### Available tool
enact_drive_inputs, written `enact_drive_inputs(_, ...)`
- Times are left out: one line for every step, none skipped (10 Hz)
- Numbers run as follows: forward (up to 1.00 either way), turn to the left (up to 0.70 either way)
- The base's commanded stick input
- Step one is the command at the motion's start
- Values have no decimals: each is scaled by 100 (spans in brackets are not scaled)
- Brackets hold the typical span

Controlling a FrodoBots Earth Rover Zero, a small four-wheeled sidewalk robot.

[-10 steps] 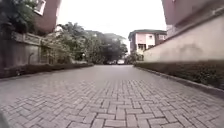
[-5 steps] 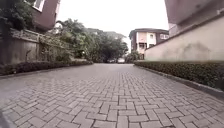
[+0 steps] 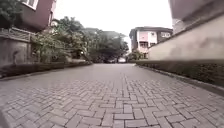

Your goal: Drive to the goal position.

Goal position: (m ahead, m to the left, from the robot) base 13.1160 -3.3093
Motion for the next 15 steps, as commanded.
enact_drive_inputs(70,0)
enact_drive_inputs(70,0)
enact_drive_inputs(70,0)
enact_drive_inputs(70,0)
enact_drive_inputs(70,0)
enact_drive_inputs(70,0)
enact_drive_inputs(70,0)
enact_drive_inputs(70,0)
enact_drive_inputs(70,0)
enact_drive_inputs(70,0)
enact_drive_inputs(70,0)
enact_drive_inputs(70,0)
enact_drive_inputs(70,0)
enact_drive_inputs(70,0)
enact_drive_inputs(70,0)
